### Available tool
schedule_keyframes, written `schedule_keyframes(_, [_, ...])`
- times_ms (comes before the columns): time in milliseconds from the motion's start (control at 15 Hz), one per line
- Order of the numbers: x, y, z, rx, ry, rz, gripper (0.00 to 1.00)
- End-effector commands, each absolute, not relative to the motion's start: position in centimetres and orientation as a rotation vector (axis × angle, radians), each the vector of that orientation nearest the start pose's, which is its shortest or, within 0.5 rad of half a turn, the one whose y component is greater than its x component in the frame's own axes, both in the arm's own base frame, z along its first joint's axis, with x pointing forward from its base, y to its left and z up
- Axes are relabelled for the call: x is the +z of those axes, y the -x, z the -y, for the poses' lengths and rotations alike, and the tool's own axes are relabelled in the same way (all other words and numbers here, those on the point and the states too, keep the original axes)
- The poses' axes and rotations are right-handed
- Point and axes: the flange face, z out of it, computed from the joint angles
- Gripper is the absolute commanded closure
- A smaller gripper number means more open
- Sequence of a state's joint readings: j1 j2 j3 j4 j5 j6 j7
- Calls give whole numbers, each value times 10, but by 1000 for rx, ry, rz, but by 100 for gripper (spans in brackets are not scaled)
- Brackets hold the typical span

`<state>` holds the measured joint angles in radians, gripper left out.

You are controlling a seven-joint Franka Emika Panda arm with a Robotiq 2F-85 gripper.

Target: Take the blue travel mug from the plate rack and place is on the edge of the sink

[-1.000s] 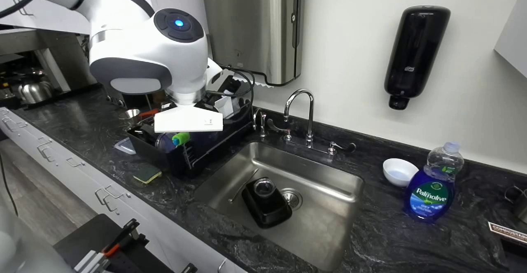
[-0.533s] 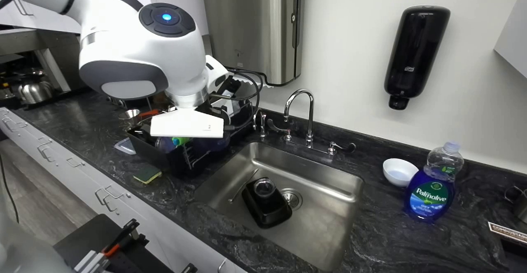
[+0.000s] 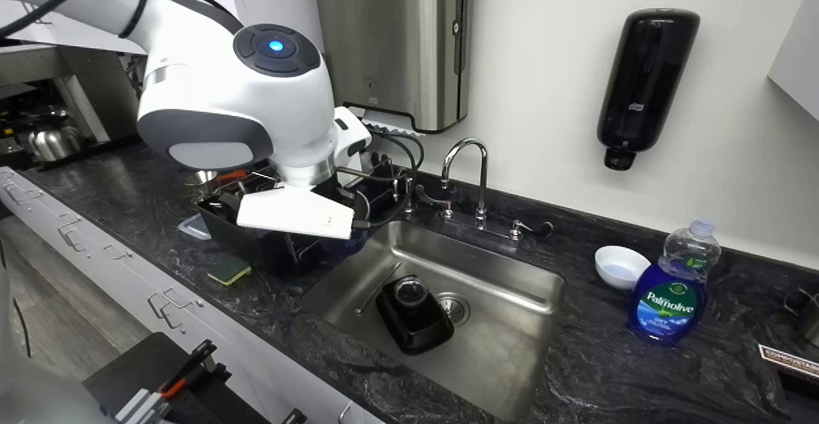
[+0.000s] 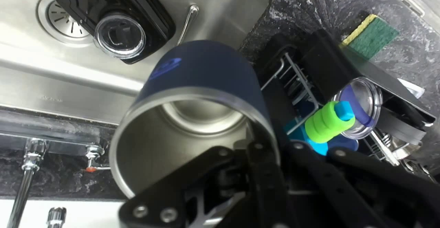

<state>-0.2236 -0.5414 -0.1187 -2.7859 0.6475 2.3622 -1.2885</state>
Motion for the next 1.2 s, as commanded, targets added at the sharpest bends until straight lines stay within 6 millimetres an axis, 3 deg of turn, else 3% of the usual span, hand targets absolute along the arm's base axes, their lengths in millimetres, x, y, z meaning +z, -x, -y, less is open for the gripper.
schedule_keyframes(0, [366,-344,115,-571,2727,648,98])
schedule_keyframes(333, [355,-344,119,-499,2762,592,98])
schedule_keyframes(867, [358,-345,116,-505,2770,570,98])
schedule_keyframes(933, [355,-344,115,-487,2747,579,92])
schedule_keyframes(1133, [356,-345,115,-490,2748,580,92])
